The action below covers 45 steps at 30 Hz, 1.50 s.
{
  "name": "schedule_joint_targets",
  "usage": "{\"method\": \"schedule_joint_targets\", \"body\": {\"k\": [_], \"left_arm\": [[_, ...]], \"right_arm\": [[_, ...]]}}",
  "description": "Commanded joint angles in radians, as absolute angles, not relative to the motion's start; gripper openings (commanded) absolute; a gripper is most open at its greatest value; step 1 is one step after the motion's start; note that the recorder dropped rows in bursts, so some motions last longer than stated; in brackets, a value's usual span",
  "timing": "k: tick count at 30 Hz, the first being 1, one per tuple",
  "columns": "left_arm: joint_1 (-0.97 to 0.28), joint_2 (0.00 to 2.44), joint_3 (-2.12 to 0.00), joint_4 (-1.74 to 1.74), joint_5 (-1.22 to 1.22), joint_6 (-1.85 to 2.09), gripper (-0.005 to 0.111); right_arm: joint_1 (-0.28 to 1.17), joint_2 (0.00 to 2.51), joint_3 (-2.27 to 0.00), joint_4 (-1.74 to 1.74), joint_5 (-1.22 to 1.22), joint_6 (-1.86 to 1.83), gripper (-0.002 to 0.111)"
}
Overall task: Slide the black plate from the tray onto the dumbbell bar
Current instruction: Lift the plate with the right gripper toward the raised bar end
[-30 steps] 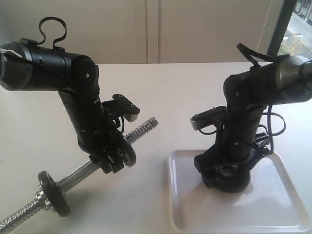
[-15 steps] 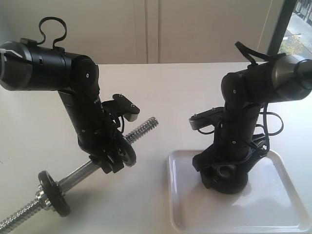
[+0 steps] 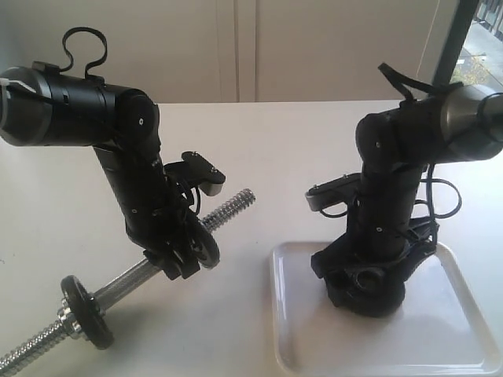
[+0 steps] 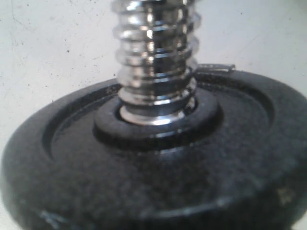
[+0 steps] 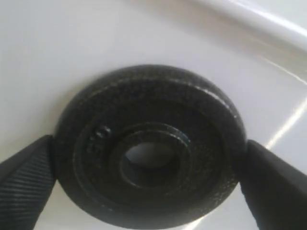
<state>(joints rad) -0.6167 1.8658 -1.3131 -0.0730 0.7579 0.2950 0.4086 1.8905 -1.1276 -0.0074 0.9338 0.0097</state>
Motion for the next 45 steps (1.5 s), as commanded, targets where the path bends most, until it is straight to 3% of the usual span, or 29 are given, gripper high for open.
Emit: {"method": "schedule_joint_targets", "body": {"k": [1,9,16,25,38,45], "left_arm": [[-0.621,1.814,-1.323,-0.104,0.778,0.296,0.0],[-0.621,1.814,-1.323,-0.104,0.778,0.296,0.0],[-0.621,1.814,-1.323,-0.104,0.778,0.296,0.0],[-0.621,1.814,-1.323,-0.104,0.778,0.296,0.0],[-0.621,1.814,-1.323,-0.133,0.778,0.312,0.0],[-0.621,1.814,-1.323,-0.149,0.778,0.314,0.0]], "right_arm": [[0.392,1.781,-1.151,-0.022,0.907,-0.022,0.001],[0.372,1.757,-1.244,0.052,0.875,-0.131,0.0],[0.142,1.774,-1.298,0.631,0.92,-0.595,0.0],[-0.037,1.968,-1.331,1.222,1.221,-0.999,0.0],[-0.042,2.119,-1.34,1.325,1.221,-0.953,0.0],[0.026,2.119,-1.34,1.338,1.221,-0.936,0.0]]}}
